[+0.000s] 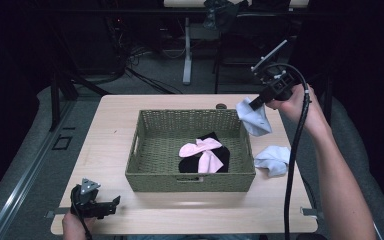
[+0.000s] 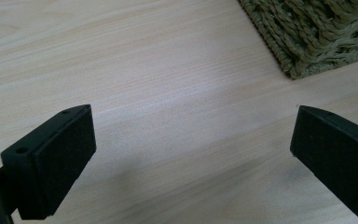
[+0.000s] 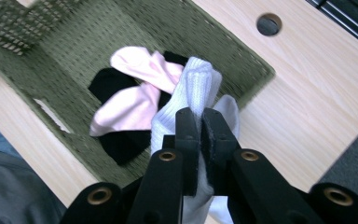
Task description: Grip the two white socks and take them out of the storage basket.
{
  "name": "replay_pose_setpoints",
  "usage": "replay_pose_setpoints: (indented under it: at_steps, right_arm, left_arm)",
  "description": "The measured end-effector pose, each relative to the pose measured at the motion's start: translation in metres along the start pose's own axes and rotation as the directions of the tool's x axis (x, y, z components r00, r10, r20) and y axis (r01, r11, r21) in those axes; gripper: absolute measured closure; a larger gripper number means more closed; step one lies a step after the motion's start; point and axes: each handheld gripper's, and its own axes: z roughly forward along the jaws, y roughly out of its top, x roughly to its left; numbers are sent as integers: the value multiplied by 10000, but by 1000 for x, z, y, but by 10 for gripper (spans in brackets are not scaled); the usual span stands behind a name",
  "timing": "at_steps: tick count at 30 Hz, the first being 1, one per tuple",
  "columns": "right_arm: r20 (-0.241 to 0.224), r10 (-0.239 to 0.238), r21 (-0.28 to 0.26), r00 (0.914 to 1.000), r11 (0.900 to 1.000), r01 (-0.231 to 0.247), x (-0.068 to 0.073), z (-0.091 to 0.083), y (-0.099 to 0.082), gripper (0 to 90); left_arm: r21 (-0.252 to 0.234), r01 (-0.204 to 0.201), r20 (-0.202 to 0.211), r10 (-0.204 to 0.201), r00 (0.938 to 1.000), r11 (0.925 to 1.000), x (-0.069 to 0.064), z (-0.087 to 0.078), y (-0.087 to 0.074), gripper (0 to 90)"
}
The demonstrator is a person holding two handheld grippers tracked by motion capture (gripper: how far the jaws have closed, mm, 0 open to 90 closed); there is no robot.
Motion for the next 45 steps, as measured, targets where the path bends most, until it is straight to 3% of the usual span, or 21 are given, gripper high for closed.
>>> replay_pose_setpoints:
  at_steps: [12,18,32,42,44,45]
  right_arm:
    - [346,985,100,9945,9950,-989,-39,2,-43,857]
    - [416,1399,260,9893,9897,-1410,-53,15,-62,856]
    - [506,1941,895,9797,9761,-1980,-74,67,-91,852]
    - [340,2390,1374,9704,9606,-2414,-85,123,-111,838]
    - [268,2758,1236,9608,9529,-2770,-84,138,-117,826]
    - [244,2768,1317,9606,9516,-2775,-86,143,-119,821]
  left_arm:
    - [15,13,-26,-13,10000,10000,-1,2,1,1]
    - [12,19,-28,-19,10000,10000,0,1,1,1]
    - [5,42,-17,-42,10000,10000,0,1,1,1]
    - [13,44,1,-44,10000,10000,0,1,0,1]
    - [13,36,-5,-36,10000,10000,0,1,0,1]
    - [18,37,6,-37,10000,10000,0,1,0,1]
